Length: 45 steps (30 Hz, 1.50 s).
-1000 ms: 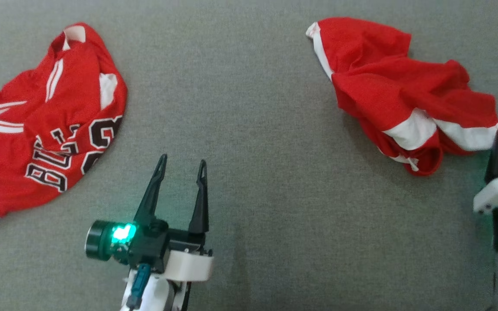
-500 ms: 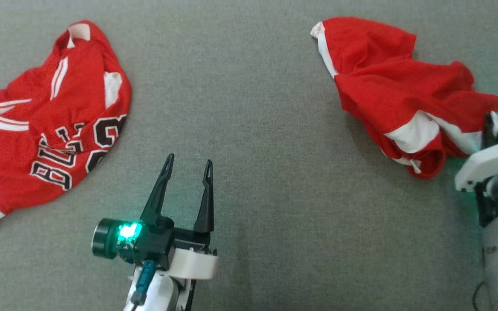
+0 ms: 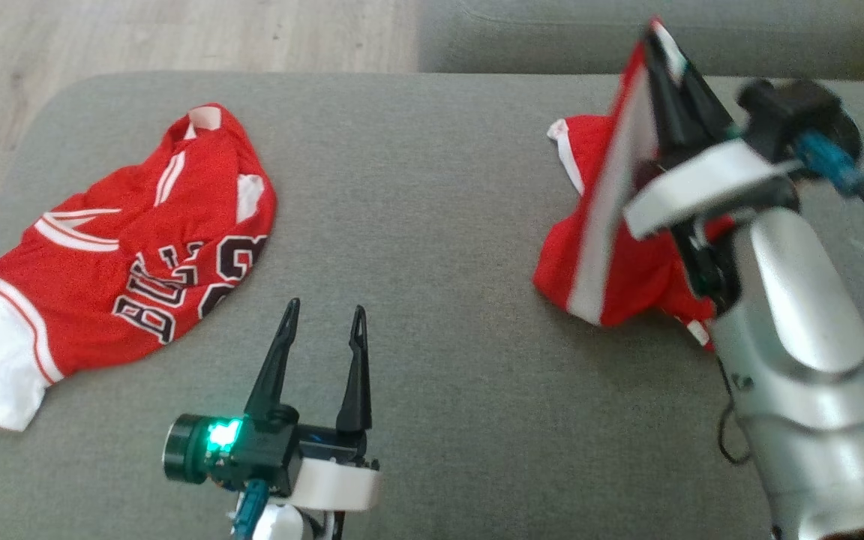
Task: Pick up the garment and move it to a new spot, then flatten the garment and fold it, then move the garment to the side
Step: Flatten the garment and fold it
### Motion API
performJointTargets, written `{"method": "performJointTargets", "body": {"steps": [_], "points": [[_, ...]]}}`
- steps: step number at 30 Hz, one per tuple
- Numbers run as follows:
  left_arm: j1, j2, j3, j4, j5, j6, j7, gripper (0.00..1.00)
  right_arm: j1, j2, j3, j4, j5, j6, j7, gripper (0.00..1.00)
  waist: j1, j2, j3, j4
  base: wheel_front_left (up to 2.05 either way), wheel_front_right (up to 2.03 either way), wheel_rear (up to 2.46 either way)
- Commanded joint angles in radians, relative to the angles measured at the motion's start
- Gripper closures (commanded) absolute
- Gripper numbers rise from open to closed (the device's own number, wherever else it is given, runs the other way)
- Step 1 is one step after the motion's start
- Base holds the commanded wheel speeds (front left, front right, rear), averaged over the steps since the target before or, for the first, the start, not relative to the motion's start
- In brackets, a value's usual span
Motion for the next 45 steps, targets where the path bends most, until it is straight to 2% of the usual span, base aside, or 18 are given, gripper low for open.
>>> {"method": "performJointTargets", "body": {"steps": [1, 5, 9, 13, 18, 24, 27, 31, 36, 37, 38, 45], "points": [[-0.022, -0.002, 0.027, -0.038, 0.004, -0.007, -0.005, 0.0, -0.077, 0.02, 0.067, -0.069, 0.033, -0.001, 0.021, 1.0, 0.0002, 0.0, -0.016, 0.019, 0.0, 0.0, 0.0], [-0.018, -0.002, 0.014, -0.037, -0.006, -0.026, -0.005, 0.0, -0.144, 0.021, 0.161, -0.14, 0.123, -0.001, 0.034, 1.0, 0.0002, 0.0, -0.032, 0.047, 0.0, 0.0, 0.0], [-0.011, -0.002, 0.009, -0.044, -0.012, -0.033, -0.005, 0.0, -0.214, 0.021, 0.179, -0.171, 0.164, -0.001, 0.021, 1.0, 0.0002, 0.0, -0.051, 0.07, 0.0, 0.0, 0.0], [0.003, -0.002, 0.014, -0.052, -0.017, -0.043, -0.005, 0.0, -0.272, 0.021, 0.116, -0.179, 0.168, -0.001, -0.005, 1.0, 0.0002, 0.0, -0.065, 0.071, 0.0, 0.0, 0.0], [0.01, -0.002, 0.025, -0.055, -0.024, -0.058, -0.005, 0.0, -0.269, 0.021, -0.008, -0.163, 0.109, -0.001, -0.008, 1.0, 0.0002, 0.0, -0.066, 0.051, 0.0, 0.0, 0.0], [0.004, -0.002, 0.033, -0.069, -0.028, -0.067, -0.005, 0.0, -0.063, 0.021, -0.225, -0.145, 0.004, -0.001, 0.03, 1.0, 0.0002, 0.0, -0.03, 0.003, 0.0, 0.0, 0.0], [-0.015, -0.002, 0.014, -0.055, -0.022, -0.065, -0.005, 0.0, 0.196, 0.021, -0.393, -0.115, -0.082, -0.001, 0.022, 1.0, 0.0002, 0.0, 0.003, -0.021, 0.0, 0.0, 0.0], [-0.032, -0.002, 0.004, -0.039, -0.018, -0.075, -0.005, 0.0, 0.357, 0.021, -0.476, -0.084, -0.116, -0.001, -0.003, 1.0, 0.0002, 0.0, 0.022, -0.043, 0.0, 0.0, 0.0], [-0.039, -0.002, -0.008, 0.003, -0.039, -0.098, -0.005, 0.0, 0.443, 0.021, -0.511, -0.051, -0.126, -0.001, -0.038, 1.0, 0.0002, 0.0, 0.013, -0.084, 0.0, 0.0, 0.0], [-0.045, -0.002, -0.014, 0.014, -0.042, -0.104, -0.005, 0.0, 0.453, 0.021, -0.513, -0.042, -0.123, -0.001, -0.045, 0.52, 0.0002, 0.0, 0.01, -0.091, 0.0, 0.0, 0.0], [-0.052, -0.002, -0.019, 0.022, -0.048, -0.111, -0.005, 0.0, 0.46, 0.021, -0.51, -0.035, -0.122, -0.001, -0.053, 0.0, 0.0002, 0.0, 0.008, -0.098, 0.0, 0.0, 0.0], [-0.166, -0.002, -0.075, 0.099, -0.109, -0.16, -0.005, 0.0, 0.491, 0.021, -0.441, -0.05, -0.149, -0.001, -0.156, 0.0, 0.0002, 0.0, 0.018, -0.164, 0.0, 0.0, 0.0]]}}
